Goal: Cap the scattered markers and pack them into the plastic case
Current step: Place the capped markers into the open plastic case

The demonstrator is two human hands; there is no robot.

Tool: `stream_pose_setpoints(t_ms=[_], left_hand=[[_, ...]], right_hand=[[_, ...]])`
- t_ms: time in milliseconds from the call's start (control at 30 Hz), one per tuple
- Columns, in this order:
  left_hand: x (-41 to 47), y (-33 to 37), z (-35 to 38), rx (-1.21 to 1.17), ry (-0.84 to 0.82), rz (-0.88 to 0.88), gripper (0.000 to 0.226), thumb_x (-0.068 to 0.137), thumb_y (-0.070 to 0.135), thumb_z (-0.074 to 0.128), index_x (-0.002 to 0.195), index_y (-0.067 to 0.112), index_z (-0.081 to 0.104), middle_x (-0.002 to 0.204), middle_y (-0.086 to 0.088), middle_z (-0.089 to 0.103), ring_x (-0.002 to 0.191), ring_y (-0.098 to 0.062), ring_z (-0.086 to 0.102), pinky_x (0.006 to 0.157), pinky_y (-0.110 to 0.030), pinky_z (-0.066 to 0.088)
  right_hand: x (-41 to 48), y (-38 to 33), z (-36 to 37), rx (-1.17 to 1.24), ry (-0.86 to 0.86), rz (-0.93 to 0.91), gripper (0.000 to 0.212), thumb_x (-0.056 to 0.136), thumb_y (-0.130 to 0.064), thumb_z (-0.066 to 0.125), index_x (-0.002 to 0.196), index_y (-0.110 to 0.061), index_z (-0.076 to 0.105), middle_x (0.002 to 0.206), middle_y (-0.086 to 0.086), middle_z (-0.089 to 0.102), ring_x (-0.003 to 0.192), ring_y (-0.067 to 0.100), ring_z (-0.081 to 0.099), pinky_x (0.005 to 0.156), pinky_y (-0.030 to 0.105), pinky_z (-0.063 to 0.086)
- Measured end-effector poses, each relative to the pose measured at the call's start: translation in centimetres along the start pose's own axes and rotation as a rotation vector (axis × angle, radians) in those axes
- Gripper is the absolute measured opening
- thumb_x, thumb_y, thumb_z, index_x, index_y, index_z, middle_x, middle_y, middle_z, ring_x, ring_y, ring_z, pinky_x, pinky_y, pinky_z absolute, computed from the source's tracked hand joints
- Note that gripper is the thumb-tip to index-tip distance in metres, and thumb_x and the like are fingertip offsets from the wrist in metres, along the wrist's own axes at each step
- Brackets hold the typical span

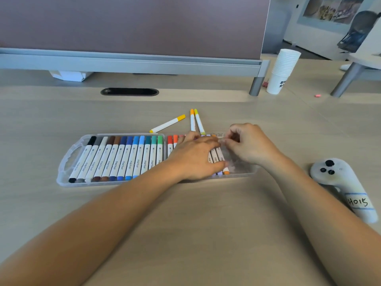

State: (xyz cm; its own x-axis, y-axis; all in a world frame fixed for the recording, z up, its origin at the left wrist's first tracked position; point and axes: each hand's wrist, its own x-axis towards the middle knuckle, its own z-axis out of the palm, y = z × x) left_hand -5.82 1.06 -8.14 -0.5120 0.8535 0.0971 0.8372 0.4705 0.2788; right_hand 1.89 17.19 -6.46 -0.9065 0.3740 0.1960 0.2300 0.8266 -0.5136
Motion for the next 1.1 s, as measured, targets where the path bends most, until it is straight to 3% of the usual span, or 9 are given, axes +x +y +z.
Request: stream_pose_setpoints(t_ms=[233,333,500,633,700,833,900,967,1100], left_hand=[[-0.3,-0.5,0.3,0.038,0.018,0.045,0.063,0.091,0.065,0.043,0.146,0.034,0.042,0.153,0.016,0.036,0.136,-0.019,0.024,0.114,-0.043,0.023],[-0.4,-0.8,0.3,-0.026,0.031,0.025,0.063,0.09,0.063,0.047,0.145,0.033,0.044,0.154,0.017,0.035,0.138,-0.017,0.021,0.116,-0.042,0.022],[-0.6,-1.7,0.4,-0.079,0.066,0.018,0.061,0.087,0.063,0.053,0.141,0.036,0.049,0.152,0.02,0.038,0.139,-0.016,0.021,0.116,-0.041,0.023],[-0.9,-2.6,0.8,-0.092,0.093,0.049,0.061,0.082,0.067,0.048,0.136,0.038,0.055,0.145,0.02,0.046,0.137,-0.016,0.025,0.113,-0.041,0.027],[-0.9,-2.8,0.9,-0.083,0.1,0.055,0.065,0.079,0.069,0.043,0.135,0.038,0.056,0.144,0.02,0.048,0.136,-0.016,0.027,0.113,-0.041,0.028],[-0.8,-2.9,0.8,-0.111,0.098,0.059,0.054,0.087,0.061,0.052,0.131,0.032,0.061,0.143,0.016,0.052,0.132,-0.018,0.036,0.111,-0.041,0.031],[-0.8,-2.9,0.3,-0.26,0.19,0.046,0.037,0.089,0.049,0.055,0.108,0.024,0.074,0.115,0.006,0.071,0.11,-0.019,0.06,0.098,-0.036,0.045],[-0.6,-3.0,-0.6,-0.45,0.29,-0.084,0.02,0.09,0.031,0.058,0.094,0.023,0.076,0.096,0.005,0.075,0.091,-0.014,0.068,0.088,-0.029,0.052],[1.1,-3.7,-2.4,-0.716,0.325,-0.323,0.012,0.092,0.025,0.06,0.097,0.027,0.071,0.097,0.009,0.072,0.09,-0.006,0.066,0.09,-0.029,0.053]], right_hand=[[6.3,-3.2,1.0,0.003,-0.016,0.022,0.013,0.088,-0.022,0.069,0.075,-0.021,0.069,0.071,-0.008,0.065,0.075,0.014,0.06,0.062,0.02,0.042],[9.3,-5.3,2.3,-0.058,-0.064,0.045,0.011,0.085,-0.027,0.072,0.081,-0.017,0.074,0.084,0.0,0.071,0.082,0.018,0.064,0.064,0.022,0.041],[11.9,-8.2,4.5,-0.257,-0.192,0.202,0.021,0.079,-0.025,0.077,0.089,-0.012,0.063,0.091,0.009,0.064,0.074,0.027,0.062,0.049,0.024,0.04],[12.9,-9.2,5.9,-0.31,-0.135,0.229,0.019,0.077,-0.013,0.07,0.077,-0.014,0.051,0.096,0.011,0.059,0.079,0.03,0.058,0.063,0.028,0.046],[13.1,-9.5,6.1,-0.275,-0.138,0.248,0.021,0.077,-0.012,0.07,0.071,-0.014,0.05,0.093,0.01,0.061,0.076,0.028,0.059,0.06,0.028,0.046],[12.7,-9.0,4.2,-0.068,-0.16,0.316,0.013,0.078,-0.016,0.067,0.066,-0.009,0.064,0.062,0.006,0.064,0.052,0.02,0.057,0.049,0.023,0.046],[11.7,-7.7,2.8,0.181,-0.145,0.367,0.013,0.079,-0.01,0.064,0.067,-0.005,0.064,0.056,0.008,0.059,0.048,0.019,0.052,0.05,0.024,0.046],[10.0,-6.2,1.7,0.409,-0.112,0.362,0.018,0.081,-0.006,0.065,0.063,-0.006,0.06,0.055,0.01,0.055,0.048,0.02,0.049,0.05,0.025,0.044],[5.7,-3.9,-0.7,0.677,-0.129,0.331,0.024,0.085,0.001,0.062,0.066,-0.01,0.054,0.057,0.008,0.055,0.047,0.015,0.051,0.047,0.022,0.046]])
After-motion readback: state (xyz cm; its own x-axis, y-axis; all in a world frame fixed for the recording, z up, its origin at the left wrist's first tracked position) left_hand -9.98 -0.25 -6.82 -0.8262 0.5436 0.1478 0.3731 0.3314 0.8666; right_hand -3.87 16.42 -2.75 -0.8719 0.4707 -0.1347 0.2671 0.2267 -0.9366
